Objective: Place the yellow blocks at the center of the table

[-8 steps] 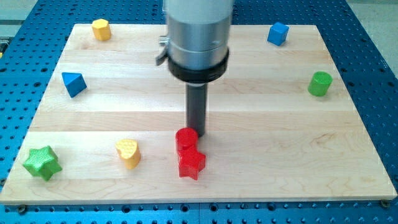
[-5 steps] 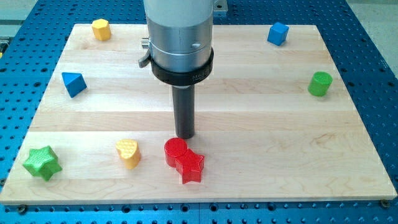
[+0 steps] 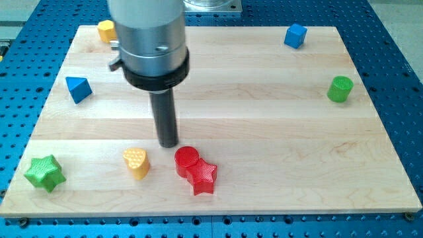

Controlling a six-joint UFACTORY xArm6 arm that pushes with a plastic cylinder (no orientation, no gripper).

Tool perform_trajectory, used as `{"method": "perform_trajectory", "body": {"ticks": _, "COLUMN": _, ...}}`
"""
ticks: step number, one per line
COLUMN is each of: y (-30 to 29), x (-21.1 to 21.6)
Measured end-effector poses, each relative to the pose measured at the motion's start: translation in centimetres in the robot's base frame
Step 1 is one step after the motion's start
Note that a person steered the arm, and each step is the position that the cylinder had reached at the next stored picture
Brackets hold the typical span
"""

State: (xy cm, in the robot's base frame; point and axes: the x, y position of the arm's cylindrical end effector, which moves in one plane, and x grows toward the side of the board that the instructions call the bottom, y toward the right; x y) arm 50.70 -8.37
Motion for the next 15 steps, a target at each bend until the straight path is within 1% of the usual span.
{"method": "perform_trajectory", "body": {"ticks": 1, "y": -4.6, "x": 0.0}}
{"method": "perform_trajectory", "body": {"ticks": 2, "y": -7.1, "x": 1.9}}
{"method": "perform_trajectory", "body": {"ticks": 3, "y": -10.1, "x": 7.1}}
{"method": "perform_trajectory", "body": {"ticks": 4, "y": -4.8, "x": 11.1}}
{"method": "perform_trajectory", "body": {"ticks": 5, "y": -3.1, "x": 9.0}}
{"method": "perform_trajectory", "body": {"ticks": 6, "y": -3.2, "x": 5.2}}
{"method": "perform_trajectory", "body": {"ticks": 8, "y": -3.5, "x": 1.9}}
{"method": "perform_trajectory", "body": {"ticks": 9, "y": -2.0, "x": -5.1}}
{"method": "perform_trajectory", "body": {"ticks": 10, "y": 2.5, "x": -7.5}}
{"method": "perform_trajectory", "body": {"ticks": 11, "y": -6.5, "x": -7.0}}
{"method": "perform_trajectory", "body": {"ticks": 12, "y": -1.2, "x": -10.2}}
{"method": "perform_trajectory", "body": {"ticks": 13, "y": 4.4, "x": -10.1}}
{"method": "perform_trajectory", "body": {"ticks": 14, "y": -0.9, "x": -13.1}}
{"method": "perform_trajectory", "body": {"ticks": 15, "y": -9.6, "x": -17.6}}
